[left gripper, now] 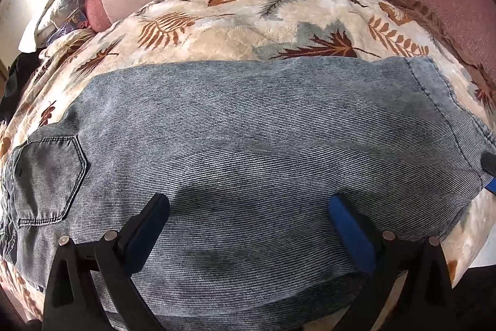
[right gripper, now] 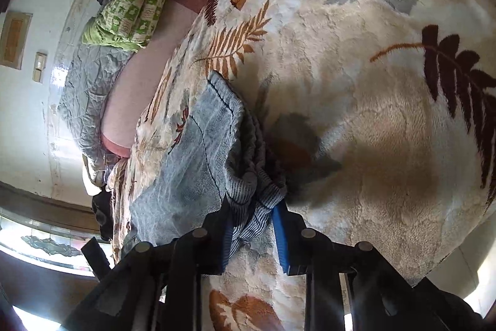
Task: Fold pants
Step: 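Grasp the leg hems of the jeans with both grippers, then carry the held leg hems over toward the waistband with both grippers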
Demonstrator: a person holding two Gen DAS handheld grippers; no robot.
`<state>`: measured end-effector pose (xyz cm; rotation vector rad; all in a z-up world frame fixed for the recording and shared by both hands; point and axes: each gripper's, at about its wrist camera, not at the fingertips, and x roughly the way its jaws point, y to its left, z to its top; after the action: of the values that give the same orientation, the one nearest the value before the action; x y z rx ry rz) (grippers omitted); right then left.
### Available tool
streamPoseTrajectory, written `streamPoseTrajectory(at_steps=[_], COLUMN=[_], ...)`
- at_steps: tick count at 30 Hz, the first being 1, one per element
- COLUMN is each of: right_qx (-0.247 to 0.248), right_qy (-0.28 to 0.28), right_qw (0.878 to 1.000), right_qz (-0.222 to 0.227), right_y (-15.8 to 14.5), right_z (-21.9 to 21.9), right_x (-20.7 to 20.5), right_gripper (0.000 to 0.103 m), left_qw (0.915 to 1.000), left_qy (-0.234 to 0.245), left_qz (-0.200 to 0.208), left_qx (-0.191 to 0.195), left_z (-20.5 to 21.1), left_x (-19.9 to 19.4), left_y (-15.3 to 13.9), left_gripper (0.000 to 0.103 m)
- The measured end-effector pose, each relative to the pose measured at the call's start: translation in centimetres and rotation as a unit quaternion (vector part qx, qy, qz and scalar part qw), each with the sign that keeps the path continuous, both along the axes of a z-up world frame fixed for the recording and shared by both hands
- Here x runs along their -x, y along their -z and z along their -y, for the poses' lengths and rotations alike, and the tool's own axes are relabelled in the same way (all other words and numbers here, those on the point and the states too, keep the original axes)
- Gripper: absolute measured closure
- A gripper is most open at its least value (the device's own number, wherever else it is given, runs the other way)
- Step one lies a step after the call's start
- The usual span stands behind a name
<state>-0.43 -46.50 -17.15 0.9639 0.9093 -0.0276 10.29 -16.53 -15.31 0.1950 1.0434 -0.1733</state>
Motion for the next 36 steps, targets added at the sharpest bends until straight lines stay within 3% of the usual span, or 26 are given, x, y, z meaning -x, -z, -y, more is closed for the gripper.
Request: streamPoseTrajectory(at_steps=[1, 4, 9, 15, 19, 23, 25, 27, 31, 36], right_qx=[0.007, 0.019, 0.032, 0.063, 0.106, 0.135, 0.15, 0.167, 0.191, 0.209], right_qy=[-0.004, -0.009, -0.014, -0.028, -0.058, -0.093, -0.118, -0.148, -0.214, -0.304], right_qw=[1.0, 1.0, 0.999, 0.998, 0.992, 0.985, 0.979, 0.971, 0.951, 0.921], right_qz=[-0.001, -0.002, -0.007, 0.009, 0.037, 0.06, 0.073, 0.088, 0.116, 0.123], right_y=[-0.2, -0.5, -0.5, -3.0, -6.6, -9.7, -11.2, -12.7, -14.7, -13.4], right_z=[-0.1, -0.2, -0.6, -1.5, -3.6, -6.5, -8.8, -11.7, -18.4, -28.0], right_x=[-0.1, -0.2, -0.5, -1.0, -1.8, -3.0, -3.9, -4.8, -6.2, -7.5], right_gripper=[0.081, 0.081, 0.081, 0.081, 0.085, 0.086, 0.086, 0.086, 0.086, 0.086], left_qw=[0.9998, 0.9979, 0.9991, 0.9966, 0.9997, 0.9997, 0.9982, 0.9944, 0.9843, 0.959], left_qy=[0.005, 0.009, 0.0, 0.026, 0.002, 0.008, -0.007, -0.03, -0.091, -0.217], left_qz=[0.014, 0.059, 0.02, 0.043, 0.023, 0.014, 0.015, 0.017, 0.05, 0.088], left_qx=[0.008, -0.027, -0.037, -0.066, -0.011, 0.02, 0.059, 0.1, 0.143, 0.159], left_z=[0.0, -0.2, -1.4, -0.6, -2.0, -2.8, -3.9, -5.6, -11.0, -21.6], left_x=[0.3, 1.3, 0.8, 1.1, 0.8, 0.6, 0.9, 1.2, 2.4, 4.2], left_y=[-0.7, -1.9, 0.9, 0.8, 0.8, 0.8, 0.3, -0.5, -3.1, -5.3], left_gripper=[0.002, 0.002, 0.0, 0.0, 0.0, 0.002, 0.002, 0.002, 0.002, 0.002])
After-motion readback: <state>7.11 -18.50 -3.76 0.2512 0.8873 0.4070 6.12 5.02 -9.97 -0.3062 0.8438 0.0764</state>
